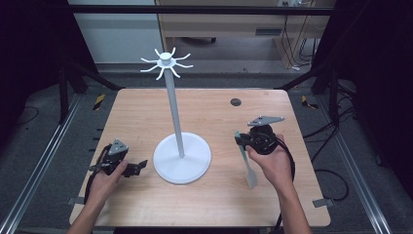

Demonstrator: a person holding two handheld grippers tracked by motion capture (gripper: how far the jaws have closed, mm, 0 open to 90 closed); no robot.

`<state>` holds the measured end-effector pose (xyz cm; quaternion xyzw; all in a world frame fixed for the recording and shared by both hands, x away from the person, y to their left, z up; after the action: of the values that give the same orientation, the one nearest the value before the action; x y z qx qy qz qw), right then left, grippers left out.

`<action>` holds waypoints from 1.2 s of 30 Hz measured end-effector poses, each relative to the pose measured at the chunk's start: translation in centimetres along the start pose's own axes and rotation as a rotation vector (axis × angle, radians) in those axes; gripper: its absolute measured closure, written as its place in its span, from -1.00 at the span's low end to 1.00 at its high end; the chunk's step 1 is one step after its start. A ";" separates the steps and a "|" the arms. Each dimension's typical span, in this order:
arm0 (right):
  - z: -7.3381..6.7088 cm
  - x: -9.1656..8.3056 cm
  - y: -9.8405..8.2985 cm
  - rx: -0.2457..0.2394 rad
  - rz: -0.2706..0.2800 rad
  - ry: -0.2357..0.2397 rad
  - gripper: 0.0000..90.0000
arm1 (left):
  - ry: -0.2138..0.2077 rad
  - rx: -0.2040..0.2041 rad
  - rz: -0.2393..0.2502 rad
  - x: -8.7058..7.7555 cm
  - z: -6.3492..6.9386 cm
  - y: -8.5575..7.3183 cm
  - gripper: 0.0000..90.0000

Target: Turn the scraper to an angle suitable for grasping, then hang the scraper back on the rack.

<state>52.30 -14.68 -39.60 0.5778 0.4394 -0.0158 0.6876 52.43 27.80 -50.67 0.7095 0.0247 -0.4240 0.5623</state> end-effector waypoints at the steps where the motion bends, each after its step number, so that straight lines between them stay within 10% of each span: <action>1: -0.1 -0.1 0.1 -0.004 0.004 0.002 0.66 | -0.001 -0.001 0.002 0.0 0.0 0.0 -0.92; 36: -4.1 -5.3 5.9 -0.059 0.254 0.084 0.66 | 0.001 -0.006 0.009 -0.1 0.1 0.0 -0.92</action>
<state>49.77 -12.03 -31.49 0.6086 0.3914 0.1082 0.6817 52.36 27.79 -50.57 0.7082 0.0232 -0.4211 0.5662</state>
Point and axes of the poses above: each handheld gripper's, and its own axes: x roughly forward along the jaws, y roughly out of its top, z roughly to its right, the point moved 4 cm from there along x, roughly forward along the jaws, and after that the axes turned 1 degree about -y, right-handed, at the moved point
